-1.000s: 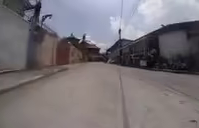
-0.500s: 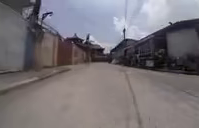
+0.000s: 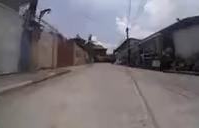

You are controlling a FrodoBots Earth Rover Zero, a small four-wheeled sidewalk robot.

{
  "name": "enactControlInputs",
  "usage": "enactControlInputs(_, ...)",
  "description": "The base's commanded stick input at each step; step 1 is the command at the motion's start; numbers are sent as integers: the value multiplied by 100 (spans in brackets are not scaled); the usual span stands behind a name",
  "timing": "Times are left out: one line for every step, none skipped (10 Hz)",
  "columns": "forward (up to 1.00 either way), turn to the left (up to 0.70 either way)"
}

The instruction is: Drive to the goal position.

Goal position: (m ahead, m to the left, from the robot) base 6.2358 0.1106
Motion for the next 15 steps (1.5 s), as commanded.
enactControlInputs(100, 0)
enactControlInputs(100, 0)
enactControlInputs(100, 0)
enactControlInputs(100, 0)
enactControlInputs(100, 0)
enactControlInputs(100, 0)
enactControlInputs(100, 0)
enactControlInputs(100, 0)
enactControlInputs(100, 0)
enactControlInputs(100, 0)
enactControlInputs(100, 0)
enactControlInputs(100, 0)
enactControlInputs(100, 0)
enactControlInputs(100, 0)
enactControlInputs(100, 0)
